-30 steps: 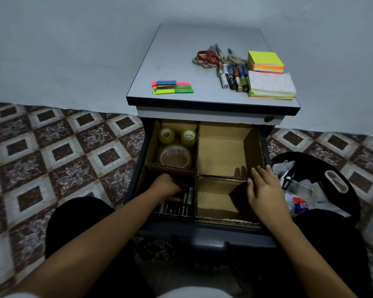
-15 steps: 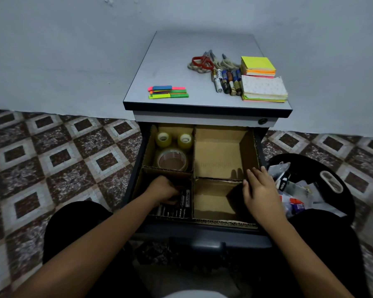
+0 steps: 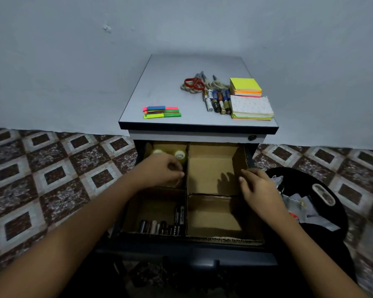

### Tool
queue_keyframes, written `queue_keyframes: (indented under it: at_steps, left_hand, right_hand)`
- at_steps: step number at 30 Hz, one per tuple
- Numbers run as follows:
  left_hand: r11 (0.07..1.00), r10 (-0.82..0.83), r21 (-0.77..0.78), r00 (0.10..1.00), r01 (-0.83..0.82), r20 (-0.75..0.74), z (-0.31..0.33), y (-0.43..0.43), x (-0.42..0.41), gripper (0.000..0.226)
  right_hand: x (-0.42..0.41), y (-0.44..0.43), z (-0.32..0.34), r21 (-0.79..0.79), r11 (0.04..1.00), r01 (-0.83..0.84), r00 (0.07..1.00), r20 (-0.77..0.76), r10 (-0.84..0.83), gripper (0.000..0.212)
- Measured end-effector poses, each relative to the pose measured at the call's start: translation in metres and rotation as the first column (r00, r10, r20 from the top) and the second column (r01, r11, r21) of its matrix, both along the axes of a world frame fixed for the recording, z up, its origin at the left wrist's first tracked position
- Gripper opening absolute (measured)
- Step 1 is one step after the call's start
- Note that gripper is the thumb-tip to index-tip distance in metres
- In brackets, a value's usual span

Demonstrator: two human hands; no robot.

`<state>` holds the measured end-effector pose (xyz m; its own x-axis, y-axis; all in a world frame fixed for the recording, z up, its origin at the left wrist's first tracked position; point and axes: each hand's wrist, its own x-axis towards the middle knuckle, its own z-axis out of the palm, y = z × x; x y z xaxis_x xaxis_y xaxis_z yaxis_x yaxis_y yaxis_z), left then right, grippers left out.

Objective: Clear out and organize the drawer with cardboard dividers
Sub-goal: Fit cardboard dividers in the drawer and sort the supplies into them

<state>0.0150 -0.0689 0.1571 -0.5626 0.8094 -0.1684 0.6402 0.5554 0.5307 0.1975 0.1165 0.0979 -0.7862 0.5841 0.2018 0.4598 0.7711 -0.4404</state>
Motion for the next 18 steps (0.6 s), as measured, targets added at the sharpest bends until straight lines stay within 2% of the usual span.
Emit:
queue_keyframes:
  at_steps: [5,9,11,13,16,18]
  left_hand:
    - [0.972,0.088,0.219,0.996,-0.086,0.000,0.036,0.043,-0.017,0.013]
    - [0.937,0.193,0.295,0.981,-0.186,0.004,0.058,0.085,-0.029,0.011]
    - [0.900,0.254,0.305,0.943,-0.312,0.214,0.066,0.107,-0.037,0.007]
    - [0.864,0.308,0.262,0.864,-0.429,0.399,0.071,0.128,-0.045,0.008]
    - [0.836,0.366,0.208,0.799,-0.507,0.477,0.071,0.151,-0.052,0.022]
    - [0.810,0.395,0.195,0.760,-0.553,0.516,0.071,0.161,-0.056,0.011]
  right_hand:
    - [-0.027,0.015,0.054,0.024,0.999,-0.024,0.997,-0.075,0.026,0.037]
    - [-0.052,0.030,0.087,0.031,0.999,-0.031,0.993,-0.113,0.035,0.033]
    - [-0.064,0.037,0.100,0.016,0.999,-0.036,0.993,-0.114,0.037,0.031]
    - [-0.074,0.041,0.111,-0.013,0.999,-0.044,0.992,-0.121,0.042,0.029]
    - [-0.085,0.046,0.124,-0.069,0.996,-0.051,0.991,-0.129,0.042,0.028]
    - [-0.092,0.049,0.130,-0.081,0.996,-0.049,0.992,-0.120,0.039,0.027]
